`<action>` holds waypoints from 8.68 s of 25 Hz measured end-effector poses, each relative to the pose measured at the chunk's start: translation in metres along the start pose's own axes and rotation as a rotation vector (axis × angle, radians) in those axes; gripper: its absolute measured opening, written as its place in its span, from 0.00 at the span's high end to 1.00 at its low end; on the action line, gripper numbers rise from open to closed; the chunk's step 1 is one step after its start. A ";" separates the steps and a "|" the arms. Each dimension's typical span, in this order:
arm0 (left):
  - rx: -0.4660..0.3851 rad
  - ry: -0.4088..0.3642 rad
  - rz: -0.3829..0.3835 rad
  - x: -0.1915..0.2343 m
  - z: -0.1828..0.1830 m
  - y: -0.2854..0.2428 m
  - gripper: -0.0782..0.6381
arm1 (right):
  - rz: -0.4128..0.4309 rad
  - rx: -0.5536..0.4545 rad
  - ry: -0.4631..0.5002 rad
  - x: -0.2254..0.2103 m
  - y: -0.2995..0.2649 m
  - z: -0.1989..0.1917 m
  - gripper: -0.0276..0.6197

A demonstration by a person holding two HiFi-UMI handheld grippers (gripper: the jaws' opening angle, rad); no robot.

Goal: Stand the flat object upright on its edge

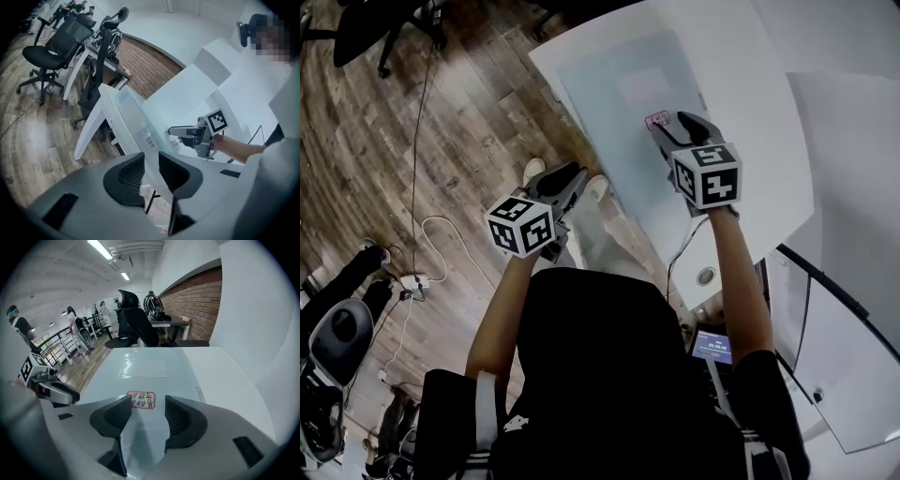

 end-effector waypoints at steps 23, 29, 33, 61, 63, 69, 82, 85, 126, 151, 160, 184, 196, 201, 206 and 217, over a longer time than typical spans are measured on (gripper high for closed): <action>-0.130 0.231 -0.061 0.024 0.012 0.002 0.45 | 0.061 0.010 0.049 0.037 -0.003 -0.010 0.59; -0.116 0.236 -0.046 0.028 0.007 -0.002 0.43 | 0.092 0.023 0.087 0.054 -0.002 -0.016 0.59; -0.132 0.283 -0.061 0.029 0.000 -0.001 0.43 | 0.106 0.025 0.096 0.063 -0.001 -0.020 0.59; -0.176 0.439 -0.281 0.022 -0.005 -0.025 0.42 | 0.149 0.022 0.101 0.081 -0.001 -0.018 0.59; -0.172 0.443 -0.271 0.020 -0.004 -0.023 0.43 | 0.148 0.022 0.100 0.081 0.000 -0.018 0.59; -0.177 0.440 -0.257 0.021 -0.004 -0.022 0.46 | 0.155 0.027 0.095 0.082 0.000 -0.016 0.59; -0.158 0.414 -0.217 0.017 0.018 -0.015 0.48 | 0.186 0.039 0.039 0.069 0.015 -0.011 0.60; -0.159 0.371 -0.199 0.013 0.033 -0.010 0.48 | 0.178 0.011 0.015 0.062 0.027 -0.004 0.67; -0.025 -0.459 -0.124 -0.095 0.211 -0.026 0.50 | 0.037 -0.363 -0.295 0.010 0.149 0.047 0.83; 0.009 -0.699 -0.282 -0.140 0.282 -0.068 0.50 | -0.225 -0.582 -0.436 -0.010 0.205 0.071 0.87; 0.001 -0.712 -0.271 -0.154 0.286 -0.087 0.50 | -0.232 -0.606 -0.456 -0.029 0.215 0.070 0.87; -0.057 -0.735 -0.139 -0.212 0.261 -0.140 0.50 | -0.103 -0.598 -0.446 -0.101 0.228 0.029 0.87; -0.081 -0.745 -0.138 -0.203 0.279 -0.166 0.50 | -0.093 -0.571 -0.460 -0.112 0.206 0.042 0.87; -0.091 -0.756 -0.127 -0.195 0.291 -0.191 0.50 | -0.113 -0.563 -0.486 -0.128 0.195 0.051 0.87; -0.093 -0.772 -0.133 -0.181 0.310 -0.216 0.50 | -0.129 -0.544 -0.512 -0.142 0.178 0.067 0.87; -0.163 -0.877 -0.139 -0.165 0.338 -0.260 0.50 | -0.165 -0.529 -0.579 -0.173 0.149 0.086 0.87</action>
Point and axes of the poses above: the fingertips, and each gripper's own axes: y backward along the fingers, x to its left, z out of its top, the point moved 4 cm from there along y, backward along the fingers, and after that the axes turned 14 degrees about -y, right-handed, at the moved point
